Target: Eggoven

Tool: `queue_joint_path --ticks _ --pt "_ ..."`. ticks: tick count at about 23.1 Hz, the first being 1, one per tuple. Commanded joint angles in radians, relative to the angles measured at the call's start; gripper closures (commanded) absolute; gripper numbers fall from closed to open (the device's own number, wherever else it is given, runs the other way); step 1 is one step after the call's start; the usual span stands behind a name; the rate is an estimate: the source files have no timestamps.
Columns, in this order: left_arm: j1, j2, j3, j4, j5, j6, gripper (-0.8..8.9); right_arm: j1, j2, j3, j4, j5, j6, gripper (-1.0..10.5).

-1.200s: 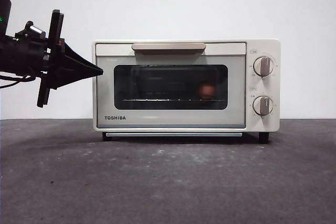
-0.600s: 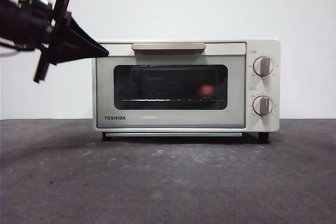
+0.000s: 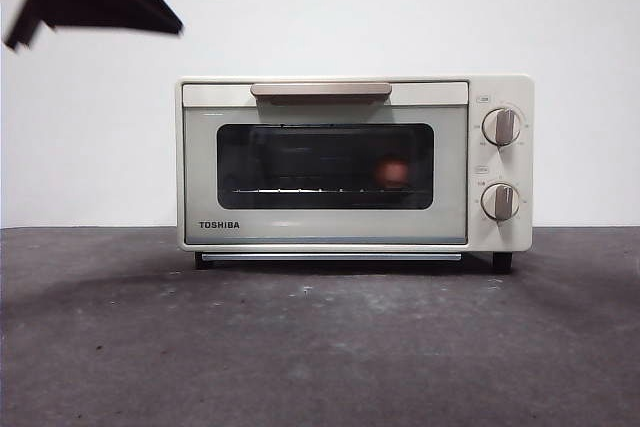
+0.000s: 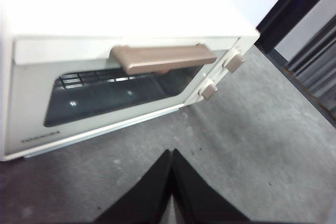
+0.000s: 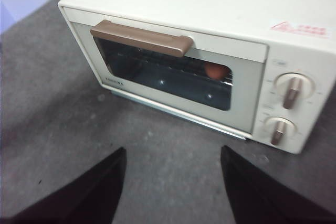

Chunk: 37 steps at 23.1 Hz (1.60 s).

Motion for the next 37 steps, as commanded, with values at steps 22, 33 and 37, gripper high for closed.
queue_joint_path --ticks 22,33,37 --pt "-0.013 -0.137 0.012 -0.207 -0.088 0.101 8.06 0.006 0.0 -0.254 0.425 -0.013 -0.024 9.4" --pt "-0.013 -0.137 0.012 -0.206 -0.088 0.101 8.06 0.006 0.0 -0.254 0.428 -0.013 -0.024 9.4" --pt "-0.013 -0.16 0.012 -0.208 -0.095 0.204 8.06 0.006 0.0 -0.254 0.43 -0.013 -0.024 9.4"
